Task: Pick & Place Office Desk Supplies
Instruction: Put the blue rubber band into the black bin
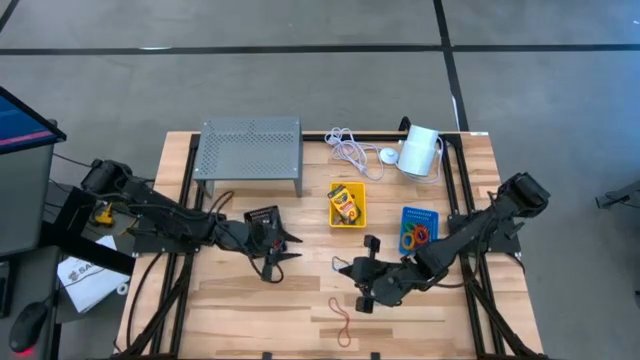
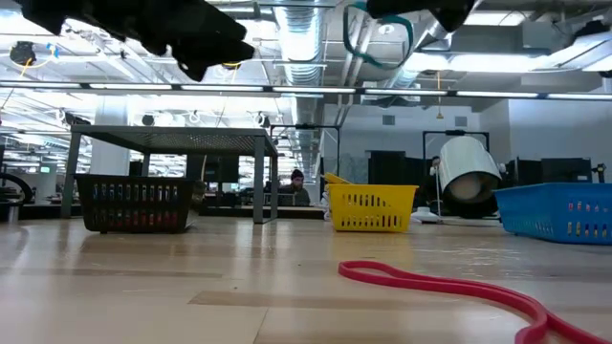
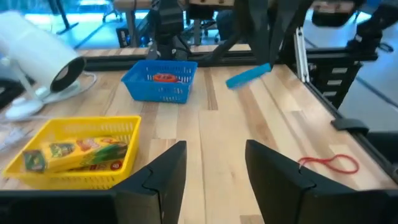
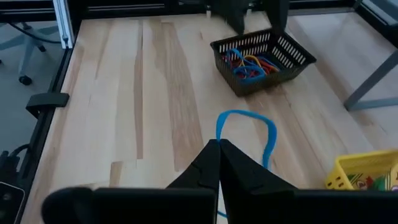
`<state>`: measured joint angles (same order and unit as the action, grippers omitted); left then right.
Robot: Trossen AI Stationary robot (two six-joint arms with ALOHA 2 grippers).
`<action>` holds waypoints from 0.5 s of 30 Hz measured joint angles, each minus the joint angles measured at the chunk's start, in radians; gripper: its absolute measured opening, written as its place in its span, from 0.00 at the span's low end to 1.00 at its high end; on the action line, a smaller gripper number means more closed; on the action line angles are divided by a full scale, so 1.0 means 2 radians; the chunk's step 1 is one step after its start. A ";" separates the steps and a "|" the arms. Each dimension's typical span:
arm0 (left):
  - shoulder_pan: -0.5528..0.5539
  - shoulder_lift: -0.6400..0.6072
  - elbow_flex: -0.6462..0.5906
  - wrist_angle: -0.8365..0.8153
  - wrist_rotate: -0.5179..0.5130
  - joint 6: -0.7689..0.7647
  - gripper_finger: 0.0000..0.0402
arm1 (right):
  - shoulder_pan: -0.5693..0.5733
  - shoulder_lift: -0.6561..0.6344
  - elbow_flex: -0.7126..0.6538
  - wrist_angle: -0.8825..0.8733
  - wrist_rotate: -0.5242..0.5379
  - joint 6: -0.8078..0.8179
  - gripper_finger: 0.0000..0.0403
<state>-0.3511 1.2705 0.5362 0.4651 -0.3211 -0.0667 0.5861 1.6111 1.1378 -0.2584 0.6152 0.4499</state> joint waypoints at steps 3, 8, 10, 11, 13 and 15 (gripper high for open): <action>0.003 0.045 0.000 0.064 0.023 0.034 0.43 | 0.000 0.000 0.000 0.006 -0.001 -0.006 0.00; 0.018 0.117 0.010 0.172 0.086 0.096 0.48 | 0.000 -0.001 0.000 0.011 -0.005 -0.008 0.00; 0.021 0.137 0.023 0.180 0.087 0.119 0.50 | 0.000 -0.001 0.000 0.019 -0.006 -0.014 0.00; 0.022 0.146 0.030 0.180 0.086 0.131 0.51 | 0.000 -0.001 0.000 0.024 -0.006 -0.019 0.00; 0.023 0.162 0.045 0.180 0.085 0.150 0.52 | 0.000 -0.001 0.000 0.038 -0.008 -0.031 0.00; 0.025 0.176 0.061 0.180 0.081 0.165 0.53 | -0.002 -0.001 0.000 0.050 -0.017 -0.041 0.00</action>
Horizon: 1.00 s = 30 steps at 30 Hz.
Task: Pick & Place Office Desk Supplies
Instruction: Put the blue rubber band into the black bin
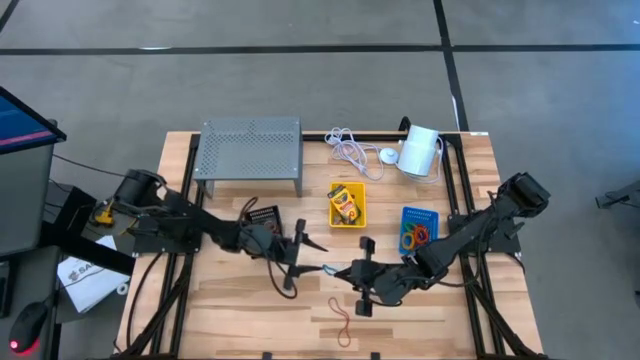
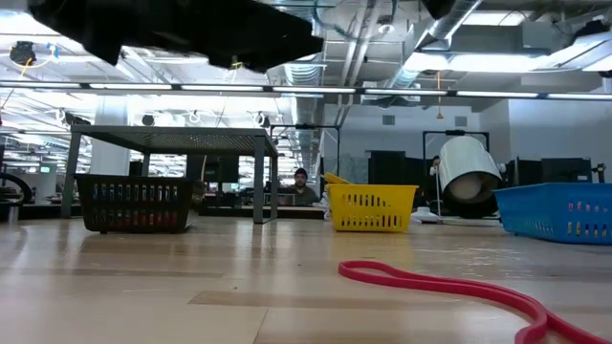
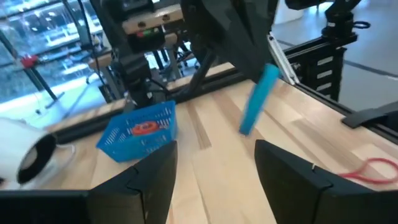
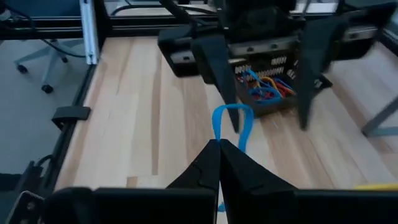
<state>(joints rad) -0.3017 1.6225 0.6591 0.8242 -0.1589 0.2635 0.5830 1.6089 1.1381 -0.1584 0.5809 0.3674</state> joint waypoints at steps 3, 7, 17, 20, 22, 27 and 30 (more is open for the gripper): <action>0.000 0.009 0.017 0.000 -0.009 0.010 0.52 | -0.004 0.000 0.000 0.008 -0.004 -0.005 0.00; -0.002 0.012 0.026 -0.001 -0.005 0.011 0.51 | -0.005 0.000 0.000 0.010 -0.004 -0.006 0.00; -0.004 0.012 0.026 -0.001 0.071 0.009 0.31 | -0.012 0.003 0.000 0.024 -0.006 -0.014 0.00; -0.004 0.012 0.026 0.006 0.084 0.009 0.20 | -0.017 0.009 0.000 0.035 -0.022 -0.019 0.00; -0.004 0.012 0.026 0.007 0.088 0.009 0.12 | -0.023 0.015 0.001 0.057 -0.037 -0.024 0.00; -0.004 0.012 0.026 0.007 0.088 0.009 0.01 | -0.025 0.016 0.000 0.055 -0.042 -0.027 0.00; -0.004 0.012 0.026 0.005 0.088 0.009 0.00 | -0.023 0.016 0.000 0.057 -0.042 -0.031 0.00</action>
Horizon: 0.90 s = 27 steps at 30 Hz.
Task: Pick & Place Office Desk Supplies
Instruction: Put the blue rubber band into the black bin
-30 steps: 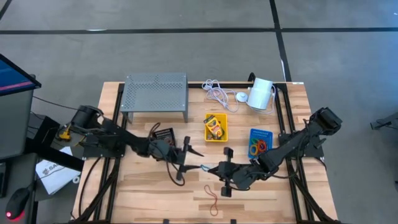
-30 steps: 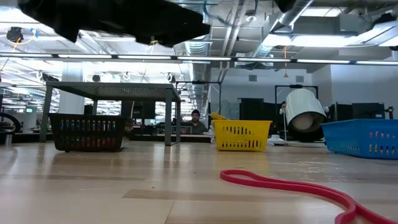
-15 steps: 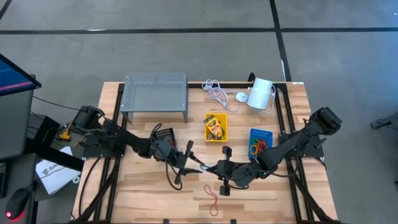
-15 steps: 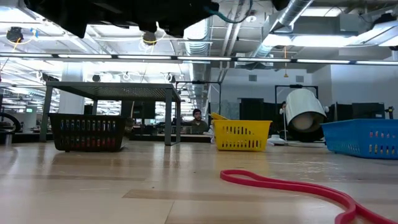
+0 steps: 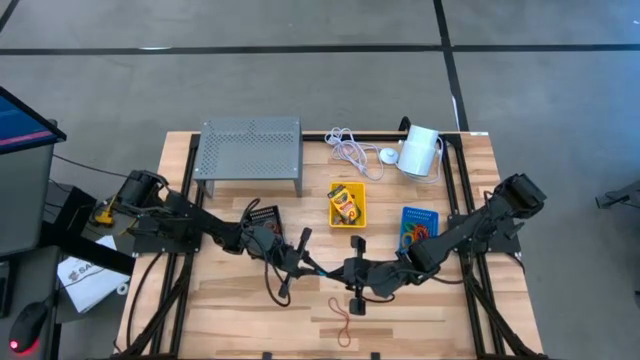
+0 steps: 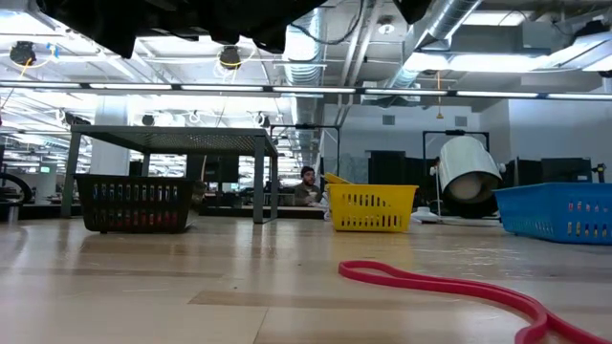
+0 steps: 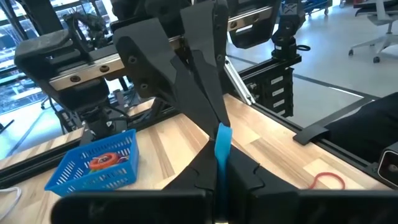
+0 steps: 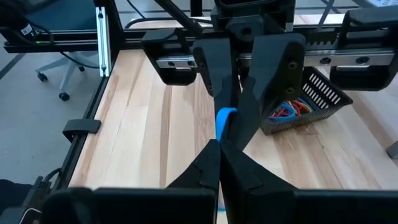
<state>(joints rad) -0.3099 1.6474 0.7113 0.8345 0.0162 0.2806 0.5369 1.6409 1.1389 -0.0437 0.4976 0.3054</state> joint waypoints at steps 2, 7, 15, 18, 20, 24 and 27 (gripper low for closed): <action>0.000 0.000 0.000 0.000 0.000 0.000 0.00 | 0.000 0.000 0.000 0.000 0.000 0.000 0.00; 0.000 0.000 0.000 0.000 0.000 0.000 0.00 | -0.003 0.000 0.000 -0.002 0.000 0.016 0.04; 0.001 0.000 0.000 -0.007 -0.014 -0.007 0.00 | -0.018 -0.001 0.000 -0.004 -0.042 0.029 0.30; 0.001 0.000 0.000 -0.011 -0.027 -0.014 0.00 | -0.021 -0.001 0.000 -0.002 -0.043 0.034 0.43; 0.001 0.000 0.000 -0.016 -0.036 -0.016 0.00 | -0.024 -0.001 0.000 0.001 -0.027 0.050 0.50; 0.002 0.000 0.000 -0.024 -0.053 -0.031 0.00 | -0.033 -0.001 0.000 0.002 -0.001 0.063 0.59; 0.002 0.000 0.000 -0.024 -0.072 -0.042 0.00 | -0.032 -0.001 0.000 0.004 0.001 0.062 0.60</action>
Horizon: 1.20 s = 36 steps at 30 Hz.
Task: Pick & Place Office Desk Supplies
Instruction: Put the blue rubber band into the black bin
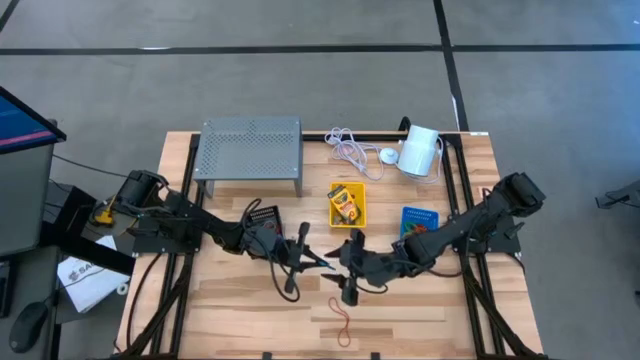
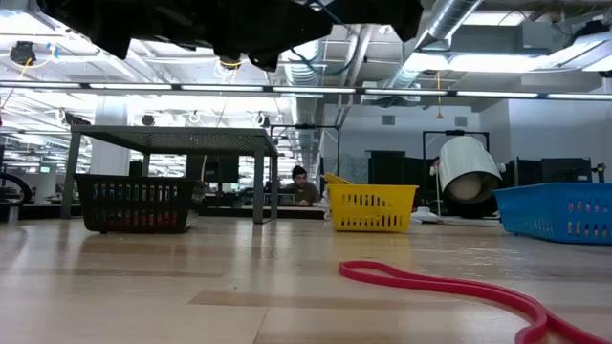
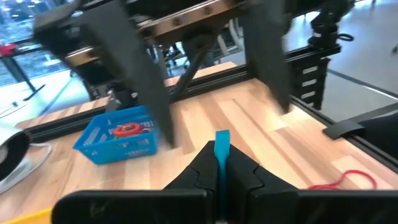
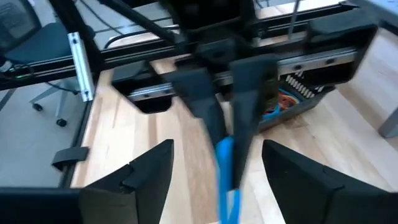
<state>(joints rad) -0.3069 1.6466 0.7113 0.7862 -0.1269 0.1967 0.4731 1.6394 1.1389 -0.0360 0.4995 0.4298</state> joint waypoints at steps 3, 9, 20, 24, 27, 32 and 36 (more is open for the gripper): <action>0.000 -0.003 0.000 -0.004 -0.013 -0.001 0.00 | 0.002 -0.002 0.000 0.003 0.000 0.000 0.58; 0.003 -0.028 -0.008 -0.028 -0.029 -0.023 0.00 | 0.017 -0.021 0.000 0.003 0.020 -0.011 0.52; -0.001 -0.174 -0.121 -0.027 -0.055 -0.073 0.00 | 0.056 -0.077 0.000 -0.056 0.068 -0.024 0.41; 0.002 -0.224 -0.173 -0.030 -0.092 -0.101 0.00 | 0.065 -0.080 0.000 -0.077 0.076 -0.020 0.39; 0.006 -0.255 -0.208 -0.034 -0.108 -0.128 0.00 | 0.070 -0.081 0.000 -0.098 0.094 -0.013 0.37; 0.010 -0.289 -0.239 -0.041 -0.133 -0.168 0.00 | 0.071 -0.081 0.000 -0.159 0.105 0.032 0.34; 0.018 -0.308 -0.240 -0.097 -0.160 -0.202 0.00 | 0.071 -0.081 0.000 -0.228 0.110 0.098 0.33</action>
<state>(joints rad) -0.2709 1.0300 0.2314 0.5924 -0.4478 -0.2070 0.6155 1.4780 1.1389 -0.4914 0.7188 0.6264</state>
